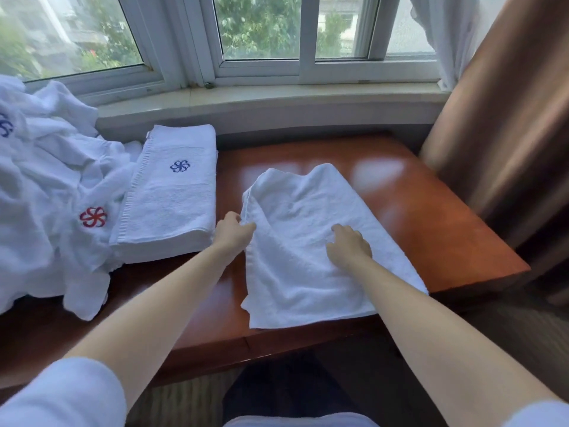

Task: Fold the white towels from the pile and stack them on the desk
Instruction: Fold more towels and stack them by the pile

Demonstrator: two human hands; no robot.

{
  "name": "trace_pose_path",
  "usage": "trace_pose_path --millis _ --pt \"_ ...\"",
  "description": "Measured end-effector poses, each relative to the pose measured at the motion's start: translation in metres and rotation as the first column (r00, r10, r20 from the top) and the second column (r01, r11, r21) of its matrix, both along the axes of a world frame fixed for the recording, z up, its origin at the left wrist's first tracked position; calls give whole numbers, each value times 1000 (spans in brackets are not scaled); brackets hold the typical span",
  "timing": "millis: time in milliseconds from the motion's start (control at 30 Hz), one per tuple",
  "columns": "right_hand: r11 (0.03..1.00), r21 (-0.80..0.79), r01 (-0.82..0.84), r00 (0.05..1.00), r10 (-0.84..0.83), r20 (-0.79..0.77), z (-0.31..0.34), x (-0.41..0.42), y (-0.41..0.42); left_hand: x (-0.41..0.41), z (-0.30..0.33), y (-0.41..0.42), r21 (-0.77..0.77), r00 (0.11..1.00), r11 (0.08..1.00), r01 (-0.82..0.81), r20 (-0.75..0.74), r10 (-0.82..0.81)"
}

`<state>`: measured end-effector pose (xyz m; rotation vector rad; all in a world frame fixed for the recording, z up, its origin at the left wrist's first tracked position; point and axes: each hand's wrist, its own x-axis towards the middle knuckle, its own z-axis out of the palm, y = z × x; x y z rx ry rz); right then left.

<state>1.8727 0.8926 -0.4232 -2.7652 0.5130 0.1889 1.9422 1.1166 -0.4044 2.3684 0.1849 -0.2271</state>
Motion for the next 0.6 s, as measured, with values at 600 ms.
trace_pose_path --millis 600 --pt "981 -175 -88 992 70 -109 -40 121 -54 145 -17 -21 -150 902 912 -381 157 403"
